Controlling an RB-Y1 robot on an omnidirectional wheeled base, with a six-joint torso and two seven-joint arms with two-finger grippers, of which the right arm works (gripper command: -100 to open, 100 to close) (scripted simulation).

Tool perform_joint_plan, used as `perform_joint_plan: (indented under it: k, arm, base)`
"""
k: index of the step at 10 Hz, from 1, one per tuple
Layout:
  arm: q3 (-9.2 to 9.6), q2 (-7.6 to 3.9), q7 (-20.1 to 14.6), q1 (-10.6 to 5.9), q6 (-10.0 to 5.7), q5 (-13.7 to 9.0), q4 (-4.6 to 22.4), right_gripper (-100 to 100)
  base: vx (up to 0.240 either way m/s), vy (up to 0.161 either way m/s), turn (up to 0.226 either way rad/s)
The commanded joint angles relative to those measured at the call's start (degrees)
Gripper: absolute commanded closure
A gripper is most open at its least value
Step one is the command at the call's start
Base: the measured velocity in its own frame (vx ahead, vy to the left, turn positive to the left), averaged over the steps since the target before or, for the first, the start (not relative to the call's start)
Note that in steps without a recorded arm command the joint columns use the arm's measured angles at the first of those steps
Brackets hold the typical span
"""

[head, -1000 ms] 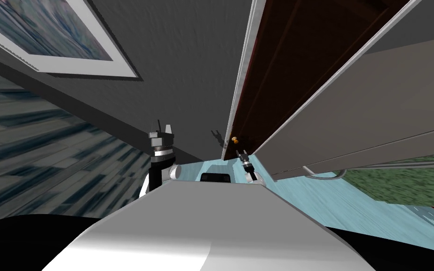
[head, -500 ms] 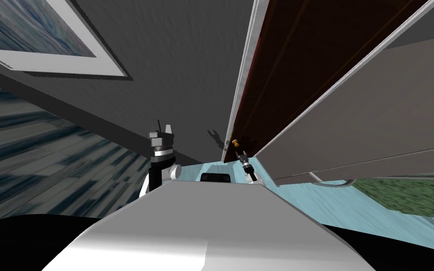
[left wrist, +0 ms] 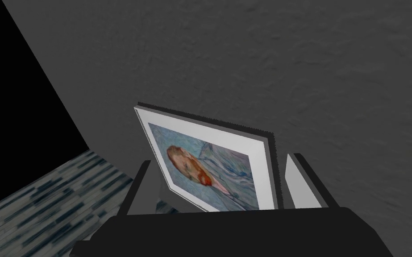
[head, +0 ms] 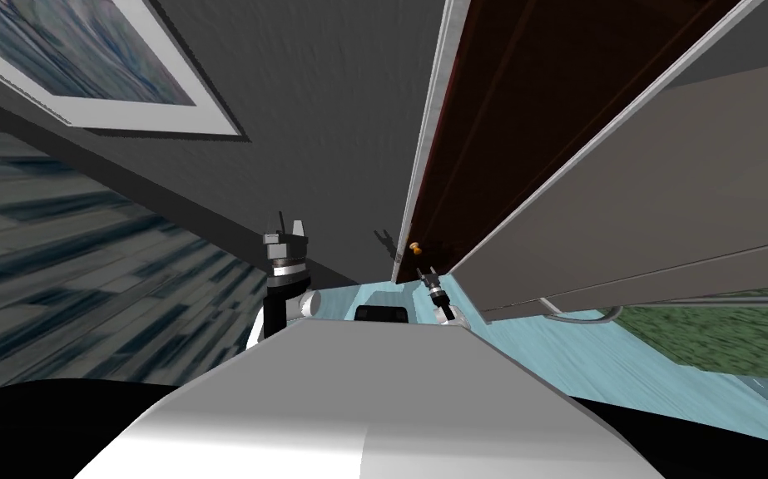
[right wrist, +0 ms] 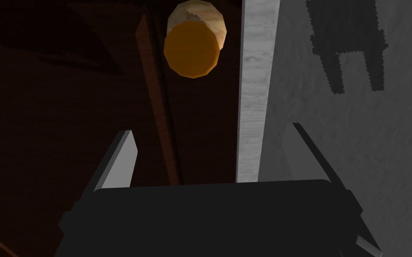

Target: Pull the door open

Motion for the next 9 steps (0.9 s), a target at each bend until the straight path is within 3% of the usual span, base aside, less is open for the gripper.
perform_joint_plan:
  k: [1,9]
  arm:
    - [-0.10,0.01,0.0,0.02,-0.02,0.0,0.0,-100]
    - [-0.88,0.07,-0.2,0.09,-0.12,0.4,0.0,-100]
  base:
    - [-0.227,-0.019,0.016]
    - [-0.218,-0.033,0.024]
